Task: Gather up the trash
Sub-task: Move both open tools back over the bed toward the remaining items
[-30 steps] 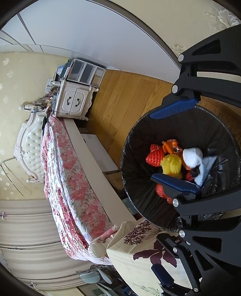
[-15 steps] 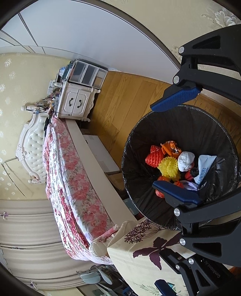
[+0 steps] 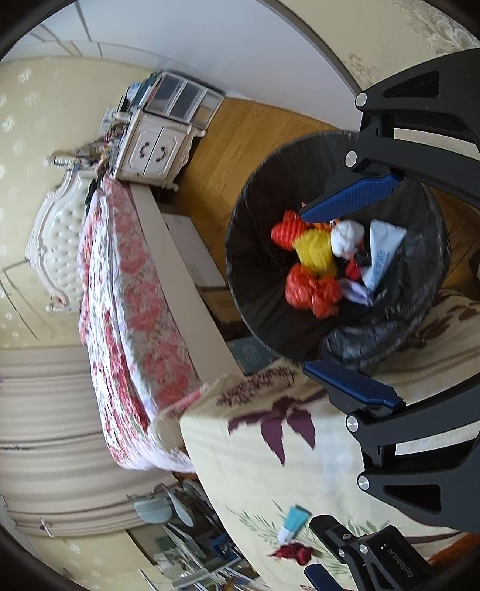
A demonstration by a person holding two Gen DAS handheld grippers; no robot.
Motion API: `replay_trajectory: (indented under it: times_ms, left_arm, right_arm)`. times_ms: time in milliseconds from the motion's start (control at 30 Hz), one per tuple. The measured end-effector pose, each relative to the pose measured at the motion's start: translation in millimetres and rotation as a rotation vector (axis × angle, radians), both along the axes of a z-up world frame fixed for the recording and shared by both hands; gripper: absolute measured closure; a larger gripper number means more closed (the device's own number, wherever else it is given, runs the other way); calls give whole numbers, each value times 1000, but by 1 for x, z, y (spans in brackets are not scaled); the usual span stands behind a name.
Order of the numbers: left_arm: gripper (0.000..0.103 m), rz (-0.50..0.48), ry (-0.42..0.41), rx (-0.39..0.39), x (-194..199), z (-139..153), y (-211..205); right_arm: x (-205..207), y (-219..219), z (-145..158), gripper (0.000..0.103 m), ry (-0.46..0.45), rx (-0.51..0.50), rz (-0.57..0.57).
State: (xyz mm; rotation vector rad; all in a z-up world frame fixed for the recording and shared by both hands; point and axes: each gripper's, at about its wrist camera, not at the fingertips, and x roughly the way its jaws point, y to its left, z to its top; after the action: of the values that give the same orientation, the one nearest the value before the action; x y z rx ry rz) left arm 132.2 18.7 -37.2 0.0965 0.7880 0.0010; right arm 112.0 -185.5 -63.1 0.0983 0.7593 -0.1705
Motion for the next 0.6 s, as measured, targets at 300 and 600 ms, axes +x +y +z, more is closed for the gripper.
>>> replay_trajectory:
  times_ms: [300, 600]
  left_arm:
    - [14, 126, 20, 1, -13, -6, 65]
    - [14, 240, 32, 7, -22, -9, 119]
  right_arm:
    - [9, 59, -2, 29, 21, 28, 152]
    - [27, 122, -4, 29, 52, 20, 295]
